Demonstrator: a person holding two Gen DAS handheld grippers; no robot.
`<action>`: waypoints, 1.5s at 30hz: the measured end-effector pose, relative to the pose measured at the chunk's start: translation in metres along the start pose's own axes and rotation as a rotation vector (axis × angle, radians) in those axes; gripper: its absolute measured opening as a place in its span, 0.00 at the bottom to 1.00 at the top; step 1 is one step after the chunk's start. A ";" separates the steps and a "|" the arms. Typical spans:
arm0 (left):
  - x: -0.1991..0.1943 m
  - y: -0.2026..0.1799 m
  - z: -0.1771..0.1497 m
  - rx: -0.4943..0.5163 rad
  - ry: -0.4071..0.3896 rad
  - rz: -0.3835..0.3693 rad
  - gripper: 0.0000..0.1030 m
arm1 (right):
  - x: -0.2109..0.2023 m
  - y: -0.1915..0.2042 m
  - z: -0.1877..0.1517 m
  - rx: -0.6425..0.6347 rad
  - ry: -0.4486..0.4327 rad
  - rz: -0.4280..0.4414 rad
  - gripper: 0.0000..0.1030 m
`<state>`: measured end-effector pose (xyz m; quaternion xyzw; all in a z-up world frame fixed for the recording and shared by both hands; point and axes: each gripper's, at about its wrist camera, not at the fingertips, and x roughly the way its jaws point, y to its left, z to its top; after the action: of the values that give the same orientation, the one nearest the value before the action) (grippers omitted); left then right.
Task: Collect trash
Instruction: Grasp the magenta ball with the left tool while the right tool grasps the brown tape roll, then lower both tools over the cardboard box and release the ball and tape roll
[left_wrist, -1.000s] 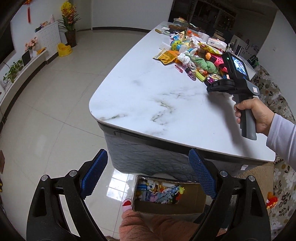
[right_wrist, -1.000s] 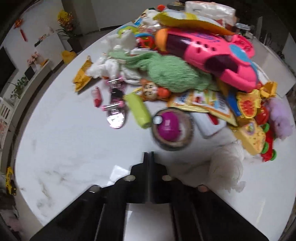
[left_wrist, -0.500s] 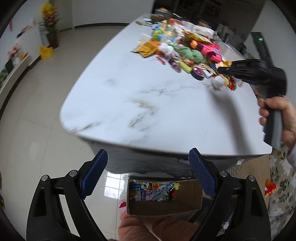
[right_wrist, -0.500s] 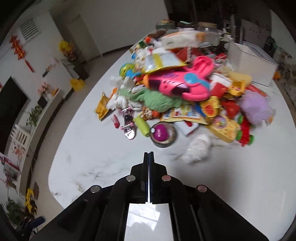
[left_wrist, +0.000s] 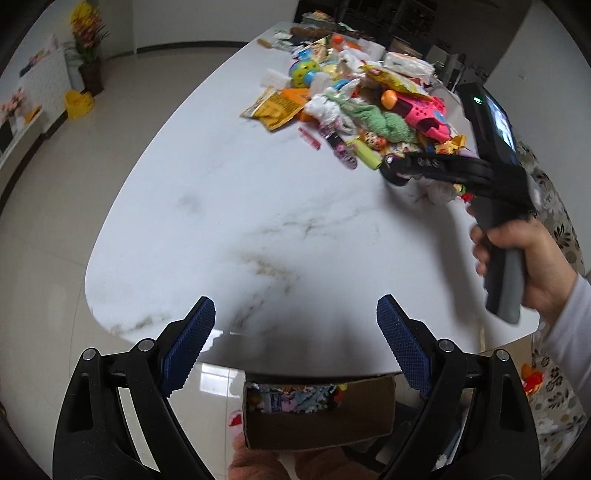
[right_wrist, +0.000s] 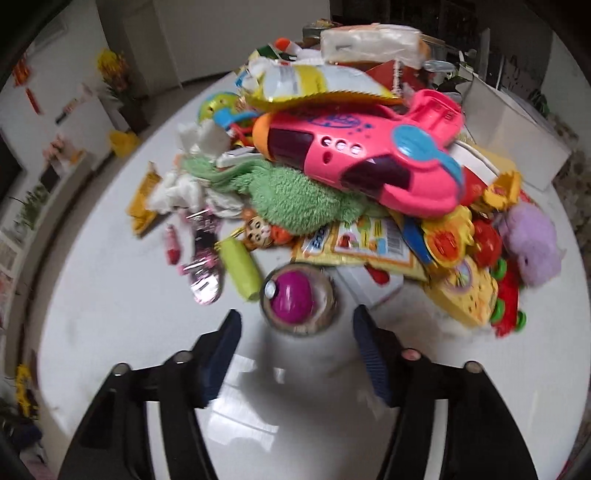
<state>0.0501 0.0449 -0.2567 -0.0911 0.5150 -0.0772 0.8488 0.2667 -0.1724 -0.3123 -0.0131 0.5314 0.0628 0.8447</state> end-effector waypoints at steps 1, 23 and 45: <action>0.000 0.003 -0.002 -0.010 0.003 0.004 0.85 | 0.005 0.003 0.002 -0.009 0.004 -0.005 0.61; 0.081 -0.076 0.057 0.094 0.013 -0.094 0.85 | -0.190 -0.102 -0.108 0.262 -0.226 0.175 0.48; 0.101 -0.130 0.090 0.098 -0.030 0.074 0.33 | -0.213 -0.120 -0.191 0.275 -0.194 0.215 0.47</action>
<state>0.1716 -0.0971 -0.2724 -0.0315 0.5008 -0.0694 0.8622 0.0186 -0.3276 -0.2089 0.1652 0.4493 0.0803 0.8743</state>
